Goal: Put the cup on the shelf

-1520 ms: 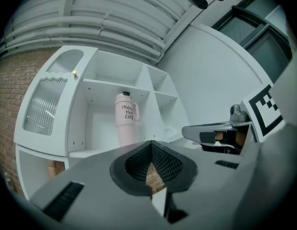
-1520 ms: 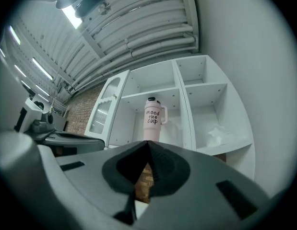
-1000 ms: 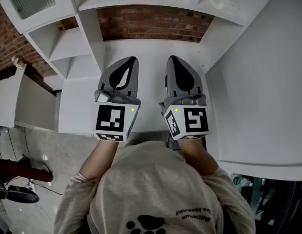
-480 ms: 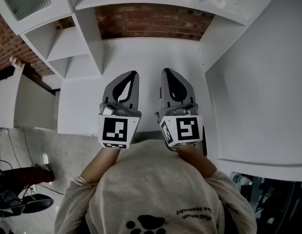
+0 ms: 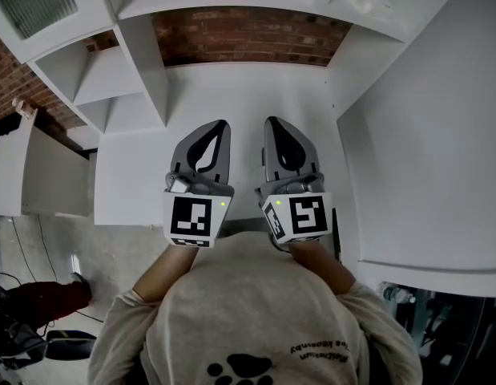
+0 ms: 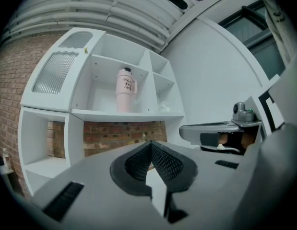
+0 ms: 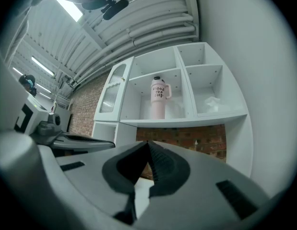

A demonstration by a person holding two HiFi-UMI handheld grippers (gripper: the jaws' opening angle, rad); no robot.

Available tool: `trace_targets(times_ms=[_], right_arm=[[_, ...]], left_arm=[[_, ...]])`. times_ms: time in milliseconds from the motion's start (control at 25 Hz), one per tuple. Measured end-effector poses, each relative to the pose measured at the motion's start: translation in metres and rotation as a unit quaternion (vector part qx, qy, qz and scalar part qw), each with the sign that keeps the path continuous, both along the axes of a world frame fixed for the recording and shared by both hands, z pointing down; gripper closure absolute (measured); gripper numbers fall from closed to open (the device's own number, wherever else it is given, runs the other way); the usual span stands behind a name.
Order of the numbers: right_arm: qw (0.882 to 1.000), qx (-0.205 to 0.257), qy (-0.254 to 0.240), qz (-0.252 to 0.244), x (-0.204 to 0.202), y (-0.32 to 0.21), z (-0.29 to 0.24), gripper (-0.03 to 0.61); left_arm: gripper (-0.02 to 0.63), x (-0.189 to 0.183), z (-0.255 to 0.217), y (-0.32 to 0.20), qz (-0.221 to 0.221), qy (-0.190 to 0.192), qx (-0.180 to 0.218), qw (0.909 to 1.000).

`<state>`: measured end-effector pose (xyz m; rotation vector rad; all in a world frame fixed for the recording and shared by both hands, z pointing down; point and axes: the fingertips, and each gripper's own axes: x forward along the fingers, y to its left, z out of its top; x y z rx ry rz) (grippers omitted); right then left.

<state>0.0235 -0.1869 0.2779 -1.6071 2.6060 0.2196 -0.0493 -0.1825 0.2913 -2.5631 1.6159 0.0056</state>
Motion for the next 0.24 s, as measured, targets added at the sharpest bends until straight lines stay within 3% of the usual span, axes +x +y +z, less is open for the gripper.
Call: trace_targets(times_ms=[240], right_arm=[[1.0, 0.003, -0.002, 0.001, -0.0041, -0.0009, 0.0047, 0.571]], left_arm=[[0.606, -0.0026, 0.0035, -0.003, 0.006, -0.001, 0.005, 1.0]])
